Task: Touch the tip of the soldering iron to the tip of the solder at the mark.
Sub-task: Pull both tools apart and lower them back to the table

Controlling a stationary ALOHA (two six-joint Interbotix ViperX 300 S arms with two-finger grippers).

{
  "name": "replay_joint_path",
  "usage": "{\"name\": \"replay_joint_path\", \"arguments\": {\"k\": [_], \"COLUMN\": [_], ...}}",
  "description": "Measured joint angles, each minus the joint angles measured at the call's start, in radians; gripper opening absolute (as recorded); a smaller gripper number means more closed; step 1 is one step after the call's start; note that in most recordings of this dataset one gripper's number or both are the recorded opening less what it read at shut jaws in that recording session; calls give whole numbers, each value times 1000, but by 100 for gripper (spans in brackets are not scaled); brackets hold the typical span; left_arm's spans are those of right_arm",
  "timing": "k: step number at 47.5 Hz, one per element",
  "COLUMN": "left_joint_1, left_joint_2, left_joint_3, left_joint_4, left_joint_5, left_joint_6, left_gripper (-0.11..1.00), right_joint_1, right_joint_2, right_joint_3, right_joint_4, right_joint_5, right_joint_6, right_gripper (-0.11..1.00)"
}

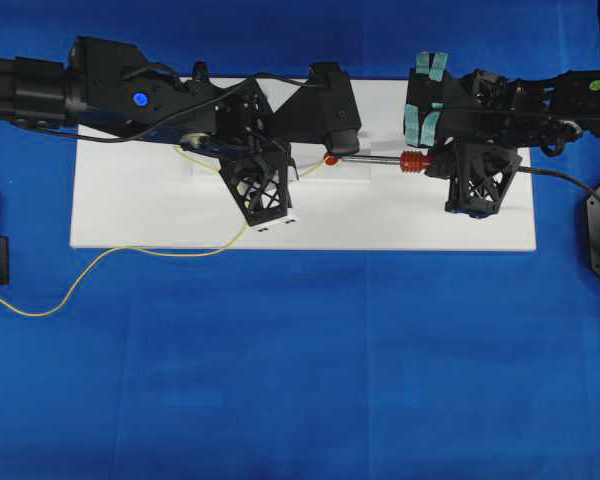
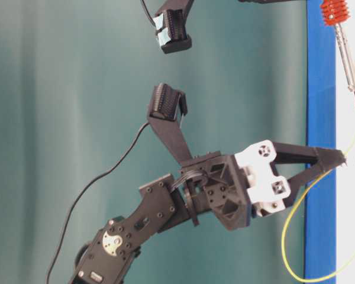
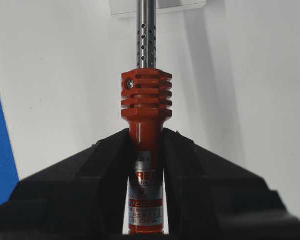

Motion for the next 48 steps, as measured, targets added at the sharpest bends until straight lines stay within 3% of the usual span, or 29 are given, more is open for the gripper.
{"name": "replay_joint_path", "arguments": {"k": [12, 27, 38, 48], "left_joint_1": [0, 0, 0, 0], "left_joint_2": [-169, -324, -348, -357], "left_joint_3": [114, 322, 353, 368], "left_joint_4": [0, 0, 0, -2], "left_joint_5": [-12, -164, -190, -193], "left_joint_6": [-8, -20, -21, -20], "left_gripper": [3, 3, 3, 3], "right_joint_1": [-2, -2, -2, -6], "right_joint_2": [2, 0, -11, -140], "right_joint_3": [2, 0, 2, 48], "right_joint_4": [-8, -11, -9, -12], "right_joint_5": [-8, -15, -18, -20], "right_joint_6": [0, 0, 0, 0], "right_gripper": [6, 6, 6, 6]}}
